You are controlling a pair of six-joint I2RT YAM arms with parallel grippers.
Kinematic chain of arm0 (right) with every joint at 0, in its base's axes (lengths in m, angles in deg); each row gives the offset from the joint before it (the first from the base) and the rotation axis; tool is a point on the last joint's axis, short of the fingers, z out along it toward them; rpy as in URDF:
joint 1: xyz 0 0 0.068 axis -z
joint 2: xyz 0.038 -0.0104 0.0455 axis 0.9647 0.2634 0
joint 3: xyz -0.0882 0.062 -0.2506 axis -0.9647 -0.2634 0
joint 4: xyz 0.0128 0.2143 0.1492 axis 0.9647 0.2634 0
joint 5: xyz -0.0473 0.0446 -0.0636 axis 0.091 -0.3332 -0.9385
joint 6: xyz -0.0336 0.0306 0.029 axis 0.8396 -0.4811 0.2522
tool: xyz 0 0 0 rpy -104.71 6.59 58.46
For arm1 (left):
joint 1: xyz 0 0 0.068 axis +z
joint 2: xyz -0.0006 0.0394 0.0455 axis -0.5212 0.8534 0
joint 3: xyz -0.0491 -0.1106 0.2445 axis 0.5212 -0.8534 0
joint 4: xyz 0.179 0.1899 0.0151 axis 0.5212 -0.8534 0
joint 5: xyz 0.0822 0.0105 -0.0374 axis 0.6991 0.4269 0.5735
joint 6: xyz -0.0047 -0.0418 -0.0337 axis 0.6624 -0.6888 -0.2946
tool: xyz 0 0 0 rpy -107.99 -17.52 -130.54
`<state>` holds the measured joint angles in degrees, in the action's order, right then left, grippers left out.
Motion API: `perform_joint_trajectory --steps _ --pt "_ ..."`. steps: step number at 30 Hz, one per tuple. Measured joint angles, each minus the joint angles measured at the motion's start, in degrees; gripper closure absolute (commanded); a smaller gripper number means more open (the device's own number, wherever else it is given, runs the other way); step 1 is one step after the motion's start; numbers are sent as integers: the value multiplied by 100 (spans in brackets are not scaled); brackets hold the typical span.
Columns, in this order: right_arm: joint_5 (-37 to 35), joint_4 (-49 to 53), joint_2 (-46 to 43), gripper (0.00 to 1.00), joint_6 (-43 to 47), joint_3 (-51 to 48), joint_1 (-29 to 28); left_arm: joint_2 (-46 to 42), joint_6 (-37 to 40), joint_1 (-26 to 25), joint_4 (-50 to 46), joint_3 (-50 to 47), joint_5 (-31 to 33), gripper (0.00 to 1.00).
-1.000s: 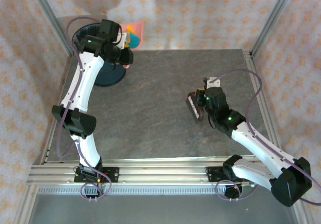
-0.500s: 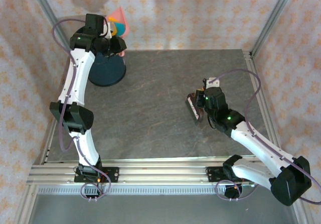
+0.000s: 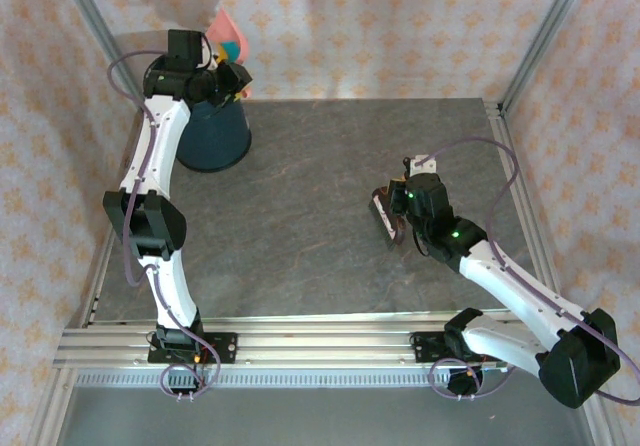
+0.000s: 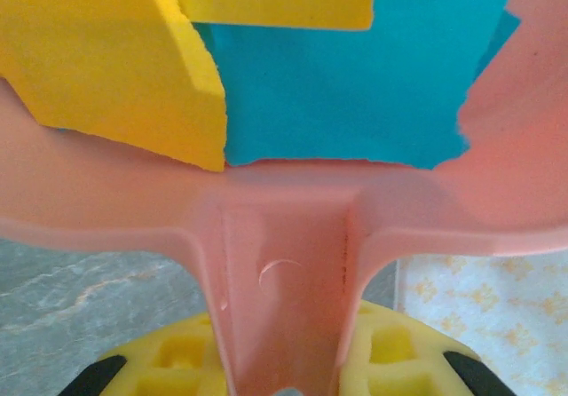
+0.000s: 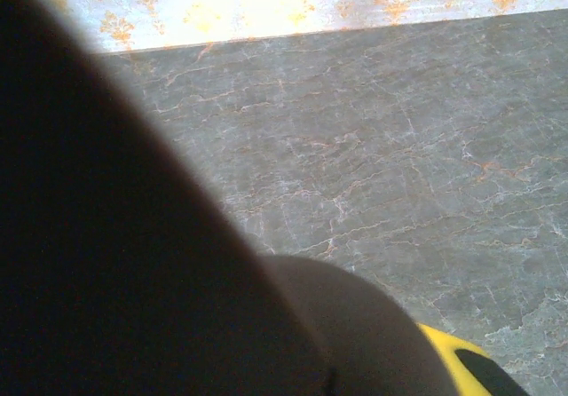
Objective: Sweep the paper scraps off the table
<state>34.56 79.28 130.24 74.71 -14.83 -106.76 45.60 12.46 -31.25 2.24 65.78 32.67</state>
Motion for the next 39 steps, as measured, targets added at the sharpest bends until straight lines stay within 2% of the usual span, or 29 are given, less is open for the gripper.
perform_joint_trajectory --steps 18,28,34,39 --pt "24 0 87 100 0 0 0 -20 -1517 146 1698 -743 -474 100" --pt "50 -2 109 100 -22 0 0 -597 -2511 151 2802 -1534 -487 100" --pt "63 -2 114 100 -39 0 0 -776 -3220 157 3661 -1952 -483 100" --pt "70 -2 118 100 -42 0 0 -787 -3593 188 4024 -2149 -450 100"
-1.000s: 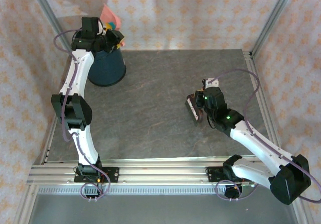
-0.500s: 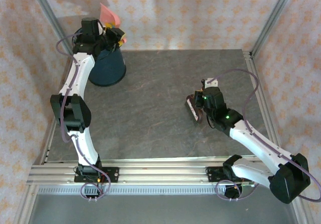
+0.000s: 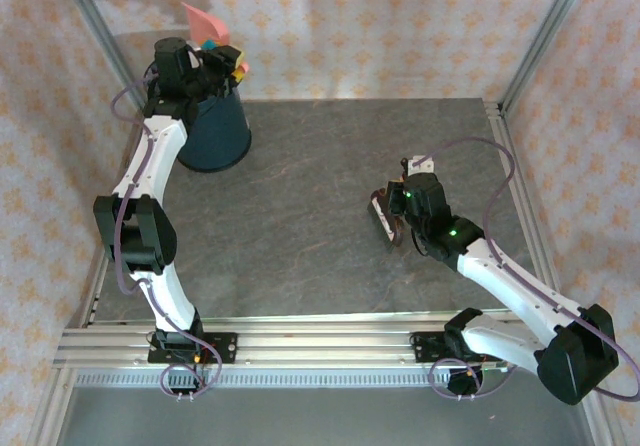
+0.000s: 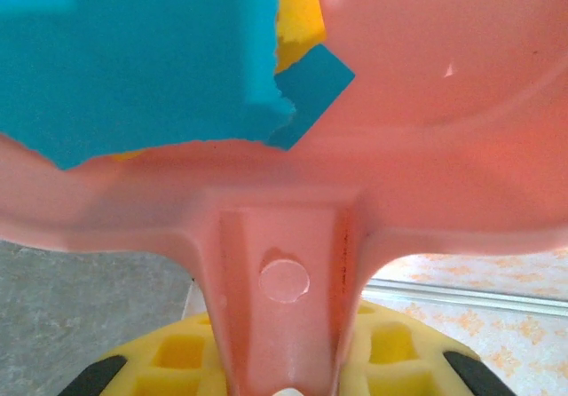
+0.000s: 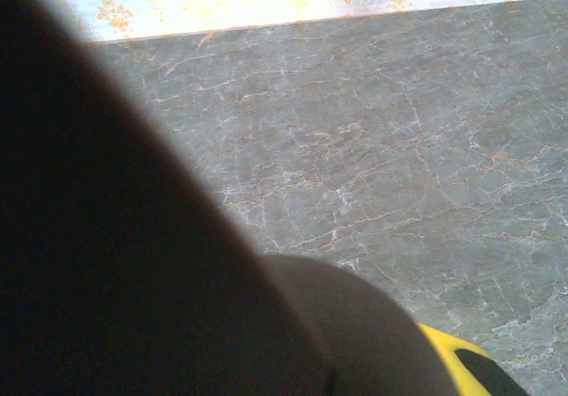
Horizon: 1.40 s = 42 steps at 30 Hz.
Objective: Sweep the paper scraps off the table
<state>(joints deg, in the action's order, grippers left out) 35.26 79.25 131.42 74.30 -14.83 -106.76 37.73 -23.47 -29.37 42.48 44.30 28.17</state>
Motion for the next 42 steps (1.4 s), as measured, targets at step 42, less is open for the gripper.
perform_joint_trajectory --steps 42 --pt "157 0 122 100 -63 0 0 -433 -3106 22 3462 -1784 656 100"
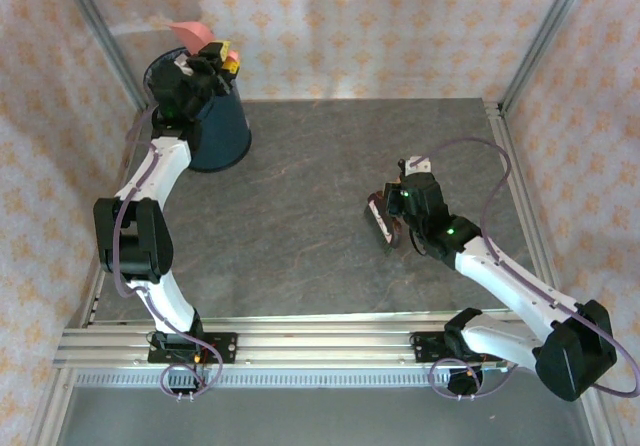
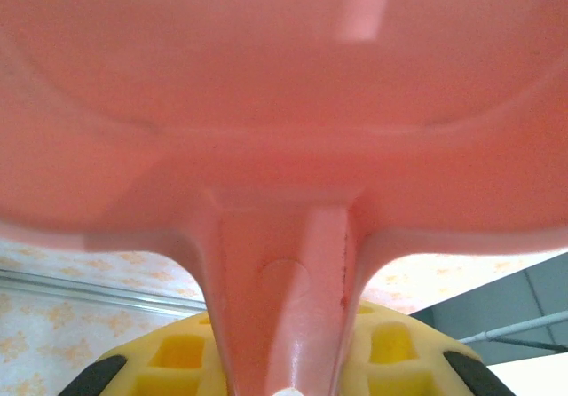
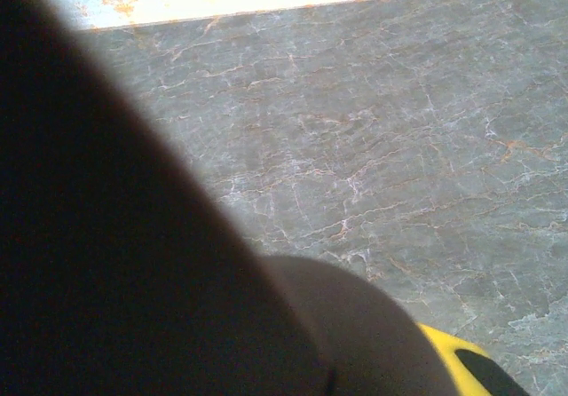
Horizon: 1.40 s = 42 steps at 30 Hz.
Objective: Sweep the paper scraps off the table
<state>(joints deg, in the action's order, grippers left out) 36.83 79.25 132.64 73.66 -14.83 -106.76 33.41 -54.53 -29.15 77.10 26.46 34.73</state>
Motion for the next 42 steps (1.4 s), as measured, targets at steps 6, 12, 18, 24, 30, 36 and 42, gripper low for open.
perform_joint_trajectory --steps 6,12,18,24,30,36,42 --pt "11 0 2 100 0 0 0 -15 -234 0 199 -59 39 100" --pt "11 -2 7 100 -2 0 0 -111 -140 0 164 -59 28 100" --pt "22 0 7 100 -24 0 0 -417 507 0 -380 -46 -94 100" --pt "24 0 7 100 -44 0 0 -717 1368 0 -1174 -11 -332 100" --pt "20 -2 4 100 -46 0 0 -813 2461 0 -2282 186 -566 100" --pt "2 -9 -39 100 -87 -46 0 -901 4096 -26 -4153 820 -560 100" --pt "-66 -52 -122 100 -114 -146 0 -1255 5775 -295 -5786 1266 -243 100"
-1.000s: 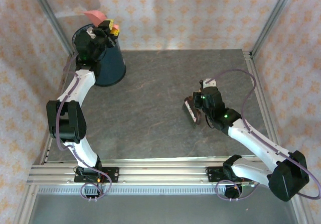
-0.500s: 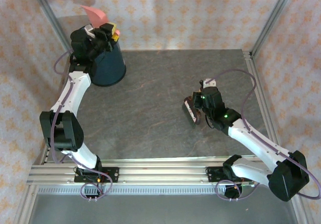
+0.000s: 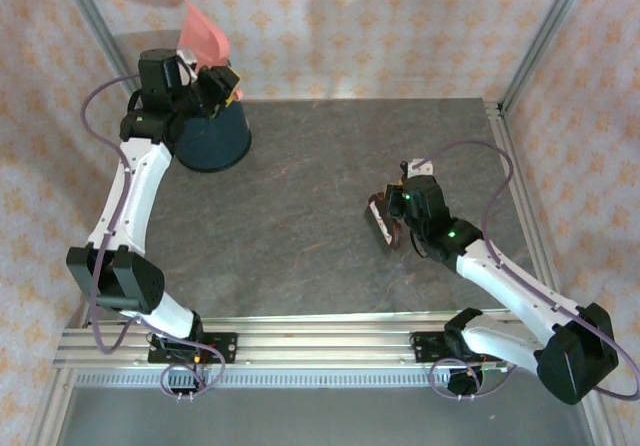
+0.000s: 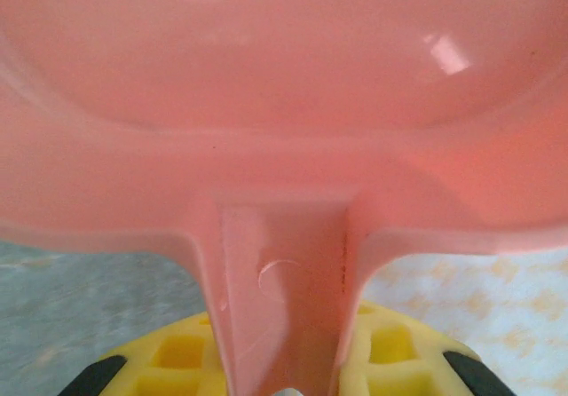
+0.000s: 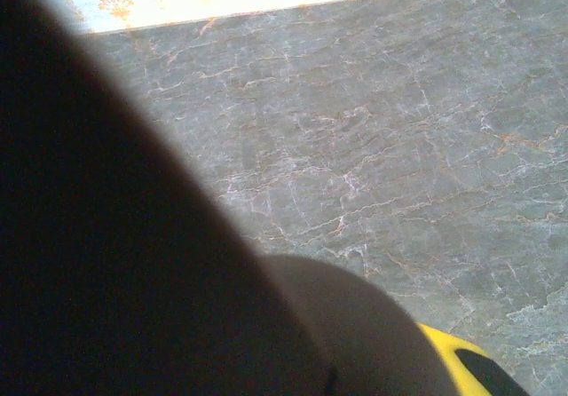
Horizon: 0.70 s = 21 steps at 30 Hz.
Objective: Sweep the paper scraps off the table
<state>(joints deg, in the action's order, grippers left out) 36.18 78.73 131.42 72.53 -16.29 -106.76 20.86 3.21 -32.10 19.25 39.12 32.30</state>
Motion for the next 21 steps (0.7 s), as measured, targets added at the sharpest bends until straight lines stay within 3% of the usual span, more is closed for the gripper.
perform_joint_trajectory --steps 11,21 --pt "-219 -37 -83 100 -42 -70 0 -70 2459 -758 -2256 323 1134 100" --pt "-592 -35 -262 100 -55 -149 0 382 3877 -1624 -3421 413 2282 100"
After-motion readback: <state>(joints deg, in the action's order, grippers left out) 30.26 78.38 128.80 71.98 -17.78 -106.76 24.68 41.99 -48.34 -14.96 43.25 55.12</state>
